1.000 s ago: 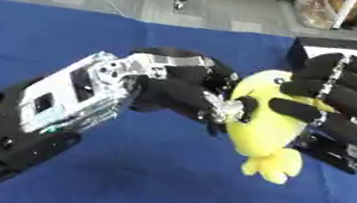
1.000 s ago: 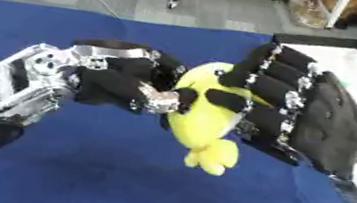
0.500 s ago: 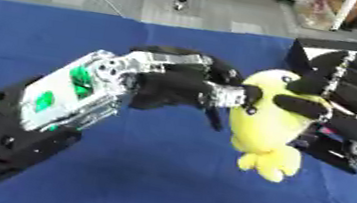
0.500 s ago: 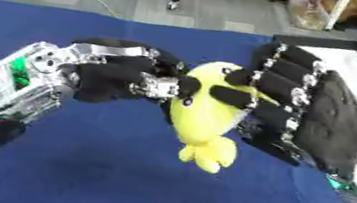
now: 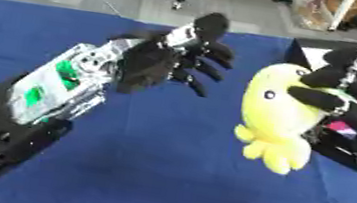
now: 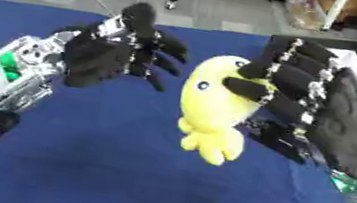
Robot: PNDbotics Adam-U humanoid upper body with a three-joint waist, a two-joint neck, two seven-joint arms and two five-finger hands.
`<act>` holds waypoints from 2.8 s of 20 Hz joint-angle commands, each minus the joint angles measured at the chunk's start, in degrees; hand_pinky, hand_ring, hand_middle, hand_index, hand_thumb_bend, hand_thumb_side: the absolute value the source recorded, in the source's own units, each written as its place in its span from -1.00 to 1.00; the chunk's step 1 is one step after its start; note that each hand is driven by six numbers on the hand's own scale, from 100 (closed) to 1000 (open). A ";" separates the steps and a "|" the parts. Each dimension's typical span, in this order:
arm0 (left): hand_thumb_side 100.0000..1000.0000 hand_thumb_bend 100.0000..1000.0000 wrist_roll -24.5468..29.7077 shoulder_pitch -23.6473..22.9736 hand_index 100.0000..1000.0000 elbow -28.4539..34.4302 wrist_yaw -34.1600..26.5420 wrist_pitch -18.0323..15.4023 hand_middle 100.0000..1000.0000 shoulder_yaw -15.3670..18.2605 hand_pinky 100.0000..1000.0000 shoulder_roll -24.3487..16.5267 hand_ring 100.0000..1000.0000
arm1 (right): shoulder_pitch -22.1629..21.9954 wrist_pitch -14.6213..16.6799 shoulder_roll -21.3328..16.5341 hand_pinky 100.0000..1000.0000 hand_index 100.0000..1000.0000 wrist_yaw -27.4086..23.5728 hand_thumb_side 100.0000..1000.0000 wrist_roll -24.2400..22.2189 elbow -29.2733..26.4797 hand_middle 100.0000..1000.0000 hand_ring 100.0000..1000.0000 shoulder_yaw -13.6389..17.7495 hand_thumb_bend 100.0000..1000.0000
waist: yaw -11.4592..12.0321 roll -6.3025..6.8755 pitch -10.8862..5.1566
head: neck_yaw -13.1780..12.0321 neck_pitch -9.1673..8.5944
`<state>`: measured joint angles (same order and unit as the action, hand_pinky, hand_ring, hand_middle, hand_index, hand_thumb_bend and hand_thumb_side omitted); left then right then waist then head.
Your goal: Pick up the objects with one hand, pass them to the other hand, and then place them into the box on the other side of the table.
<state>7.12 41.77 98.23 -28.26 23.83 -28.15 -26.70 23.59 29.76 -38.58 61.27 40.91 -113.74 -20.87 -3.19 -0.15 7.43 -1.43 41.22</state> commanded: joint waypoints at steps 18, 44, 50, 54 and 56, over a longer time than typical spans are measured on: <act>0.51 -0.24 -13.95 -24.36 0.63 7.41 15.00 -16.93 0.52 23.16 0.33 1.30 0.58 | -8.42 -18.59 -12.47 0.01 -0.61 -44.11 -0.51 -15.64 20.66 -1.00 -0.18 15.58 -1.00 | 4.43 -0.17 -0.94 | 10.16 -2.39; 0.46 -0.37 -12.52 -24.43 0.62 10.63 19.96 -19.73 0.50 24.34 0.34 8.30 0.58 | 1.00 -14.81 -12.20 0.86 1.00 -35.05 0.00 -29.29 45.69 0.53 0.91 17.33 -0.84 | 10.95 0.18 -0.72 | 15.71 -3.92; 0.45 -0.39 -12.95 -24.94 0.62 10.34 20.36 -20.09 0.49 24.71 0.34 8.50 0.58 | -2.79 -15.12 -13.38 0.77 0.97 -37.80 -0.26 -27.70 36.36 0.33 0.81 19.49 -1.00 | 10.00 -0.18 -0.37 | 14.71 -3.93; 0.43 -0.45 -14.69 -25.64 0.62 10.08 21.93 -20.98 0.48 25.60 0.33 9.19 0.56 | -10.31 -17.99 -11.46 0.59 0.83 -45.81 -0.83 -20.95 19.43 0.00 0.61 22.27 -1.00 | 8.41 -0.84 -0.45 | 11.51 -3.32; 0.42 -0.47 -15.58 -25.97 0.61 9.89 21.99 -21.43 0.47 25.88 0.32 9.46 0.56 | -14.65 -19.90 -8.10 0.56 0.80 -48.29 -0.79 -18.03 10.06 -0.07 0.56 23.16 -1.00 | 7.57 -1.18 -0.38 | 9.61 -3.33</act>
<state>-7.83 15.41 107.59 -6.70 2.71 -2.98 -16.98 8.74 10.83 -46.47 14.86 21.01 -97.87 0.87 4.23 -1.38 7.66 9.21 38.14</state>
